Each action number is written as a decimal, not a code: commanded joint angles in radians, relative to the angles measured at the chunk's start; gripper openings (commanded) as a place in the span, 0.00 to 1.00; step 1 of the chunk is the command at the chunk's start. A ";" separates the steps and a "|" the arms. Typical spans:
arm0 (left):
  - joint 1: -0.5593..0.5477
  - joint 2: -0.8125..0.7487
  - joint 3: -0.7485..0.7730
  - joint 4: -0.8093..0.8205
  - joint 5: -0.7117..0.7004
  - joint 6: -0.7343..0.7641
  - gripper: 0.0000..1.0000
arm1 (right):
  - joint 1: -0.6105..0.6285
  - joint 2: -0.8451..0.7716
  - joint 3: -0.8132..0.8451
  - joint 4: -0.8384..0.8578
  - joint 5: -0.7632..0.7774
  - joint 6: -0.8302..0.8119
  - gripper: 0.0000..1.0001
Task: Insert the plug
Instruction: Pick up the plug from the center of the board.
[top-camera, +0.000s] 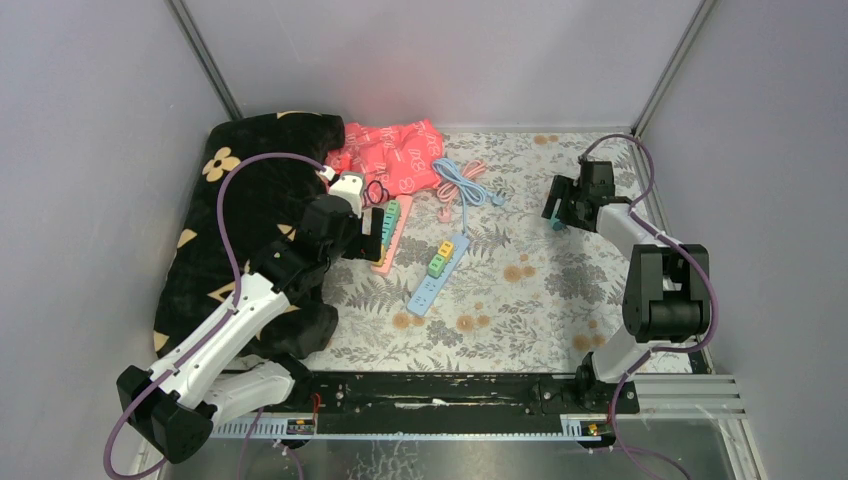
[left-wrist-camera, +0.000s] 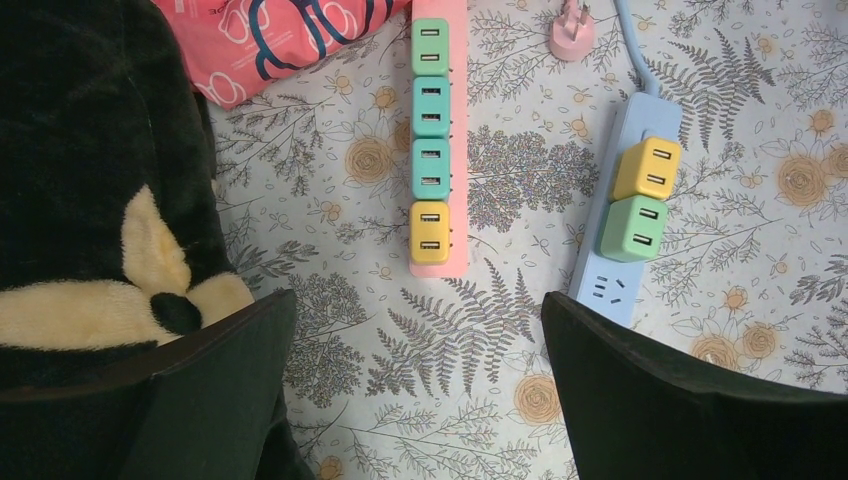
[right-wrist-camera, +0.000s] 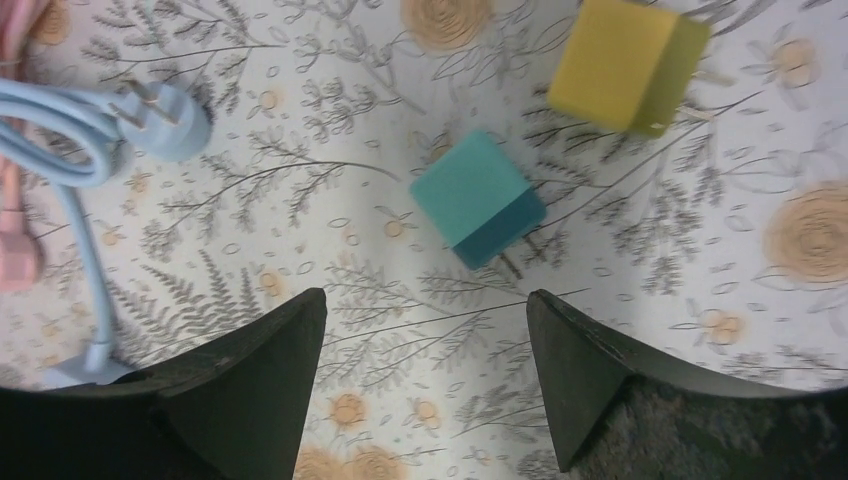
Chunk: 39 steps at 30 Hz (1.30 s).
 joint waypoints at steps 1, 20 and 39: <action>0.012 -0.009 -0.007 0.054 0.006 0.010 1.00 | 0.005 -0.027 0.011 0.003 0.142 -0.186 0.81; 0.025 -0.005 -0.008 0.054 0.023 0.013 1.00 | 0.005 0.215 0.131 -0.015 -0.028 -0.440 0.83; 0.031 0.006 -0.006 0.054 0.049 0.013 1.00 | 0.005 0.236 0.121 -0.017 -0.070 -0.419 0.64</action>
